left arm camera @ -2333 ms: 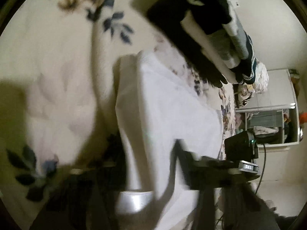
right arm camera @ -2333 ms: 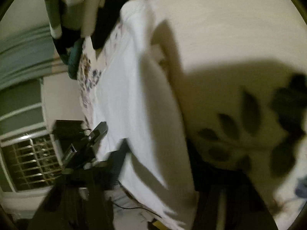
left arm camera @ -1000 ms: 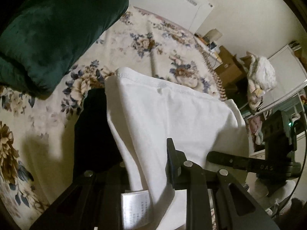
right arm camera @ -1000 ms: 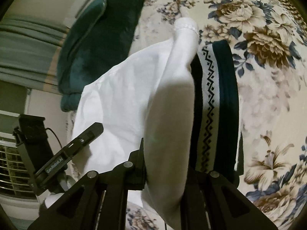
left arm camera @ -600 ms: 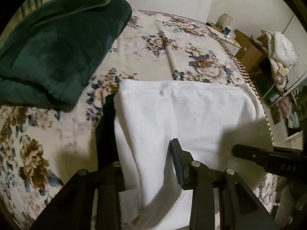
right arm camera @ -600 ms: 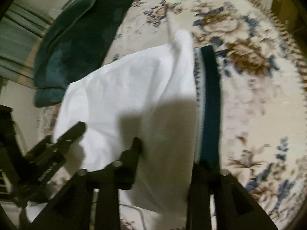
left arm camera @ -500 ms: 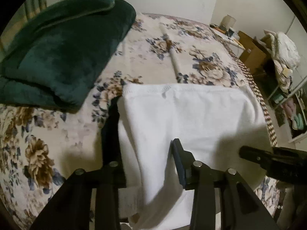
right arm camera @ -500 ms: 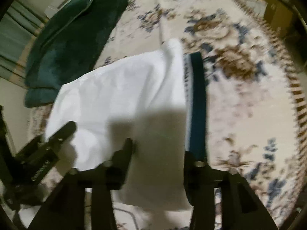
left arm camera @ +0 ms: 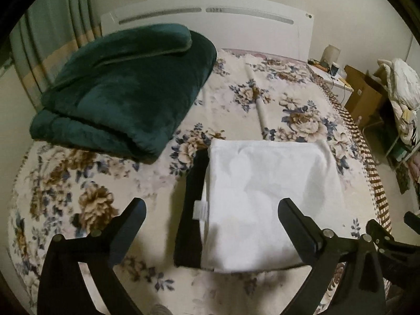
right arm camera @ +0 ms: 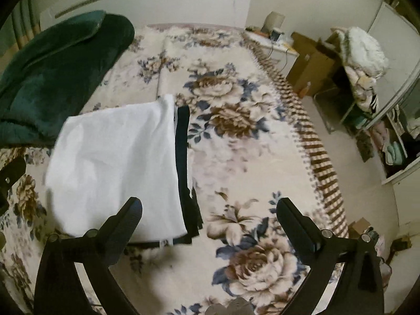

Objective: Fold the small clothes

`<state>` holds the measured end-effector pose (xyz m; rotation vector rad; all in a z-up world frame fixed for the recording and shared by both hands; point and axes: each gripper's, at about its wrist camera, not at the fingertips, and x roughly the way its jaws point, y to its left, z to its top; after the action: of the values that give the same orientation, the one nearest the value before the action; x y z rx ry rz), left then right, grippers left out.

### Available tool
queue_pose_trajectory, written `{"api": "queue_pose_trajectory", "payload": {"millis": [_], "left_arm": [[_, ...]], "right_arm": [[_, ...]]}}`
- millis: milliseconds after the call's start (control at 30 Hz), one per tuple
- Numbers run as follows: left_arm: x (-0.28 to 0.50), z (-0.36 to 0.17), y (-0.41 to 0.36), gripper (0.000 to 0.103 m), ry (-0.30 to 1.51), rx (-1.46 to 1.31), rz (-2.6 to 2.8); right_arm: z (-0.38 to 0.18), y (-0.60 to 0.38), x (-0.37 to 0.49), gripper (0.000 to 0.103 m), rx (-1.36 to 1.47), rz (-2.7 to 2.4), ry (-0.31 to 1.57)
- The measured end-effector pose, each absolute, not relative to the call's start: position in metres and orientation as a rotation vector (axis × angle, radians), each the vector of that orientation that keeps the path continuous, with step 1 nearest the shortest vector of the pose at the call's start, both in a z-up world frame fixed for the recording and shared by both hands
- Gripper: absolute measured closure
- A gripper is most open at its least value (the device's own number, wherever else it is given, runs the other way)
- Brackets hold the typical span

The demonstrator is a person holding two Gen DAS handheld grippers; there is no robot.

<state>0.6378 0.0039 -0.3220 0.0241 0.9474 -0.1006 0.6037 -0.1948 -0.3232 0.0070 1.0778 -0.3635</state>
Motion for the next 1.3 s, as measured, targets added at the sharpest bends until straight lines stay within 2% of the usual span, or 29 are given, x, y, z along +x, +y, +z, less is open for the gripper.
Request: {"api": "queue_pose_trajectory", "payload": {"millis": [667,1000,1300], "left_arm": [[0.448,-0.143,0.004,0.000,0.788,0.052,-0.078],[0.370,-0.086,0.018,0.000,0.747,0.040,-0.076],[0.326,-0.056,0.024,0.000,0.713,0.049,-0.086]], "right_arm": [[-0.092,-0.166,0.385,0.000,0.011,-0.385,0.822],[-0.001,-0.139,0.276,0.000,0.005,-0.334,0.713],[0.051,-0.123,0.210,0.000,0.002,-0.306,0.648]]}}
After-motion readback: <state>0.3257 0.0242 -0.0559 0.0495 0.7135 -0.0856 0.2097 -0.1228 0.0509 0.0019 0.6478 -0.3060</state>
